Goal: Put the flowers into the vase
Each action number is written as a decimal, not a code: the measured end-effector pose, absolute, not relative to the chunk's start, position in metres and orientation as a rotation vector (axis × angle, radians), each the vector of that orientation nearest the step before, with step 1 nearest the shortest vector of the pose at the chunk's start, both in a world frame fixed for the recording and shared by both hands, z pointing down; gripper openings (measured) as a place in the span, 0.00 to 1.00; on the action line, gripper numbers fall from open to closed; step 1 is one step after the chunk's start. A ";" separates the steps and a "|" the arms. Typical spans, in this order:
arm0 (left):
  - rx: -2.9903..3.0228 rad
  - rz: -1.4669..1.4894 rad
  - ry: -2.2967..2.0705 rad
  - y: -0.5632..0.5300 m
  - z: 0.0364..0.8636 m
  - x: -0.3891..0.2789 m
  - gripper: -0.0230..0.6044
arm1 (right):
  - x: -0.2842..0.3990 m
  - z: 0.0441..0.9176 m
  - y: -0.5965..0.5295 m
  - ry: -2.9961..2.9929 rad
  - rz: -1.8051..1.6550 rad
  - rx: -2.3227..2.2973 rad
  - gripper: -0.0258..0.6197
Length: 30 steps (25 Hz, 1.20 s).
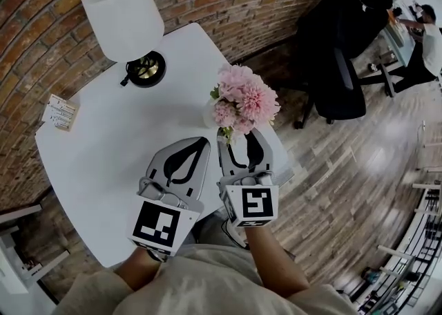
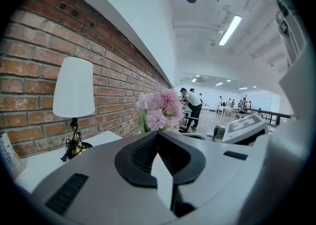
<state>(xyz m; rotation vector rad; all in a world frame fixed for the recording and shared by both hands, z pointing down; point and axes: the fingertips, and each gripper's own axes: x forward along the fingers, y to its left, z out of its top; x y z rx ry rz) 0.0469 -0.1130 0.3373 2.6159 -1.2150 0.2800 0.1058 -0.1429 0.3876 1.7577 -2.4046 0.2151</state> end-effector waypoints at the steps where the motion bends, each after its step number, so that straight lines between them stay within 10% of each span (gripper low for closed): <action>1: 2.620 0.278 -1.213 -0.112 0.336 0.047 0.05 | 0.108 0.387 -0.140 -2.397 0.213 1.764 0.32; 30: 2.755 0.190 -1.236 -0.052 0.276 0.045 0.05 | 0.098 0.276 -0.053 -2.486 0.008 1.846 0.07</action>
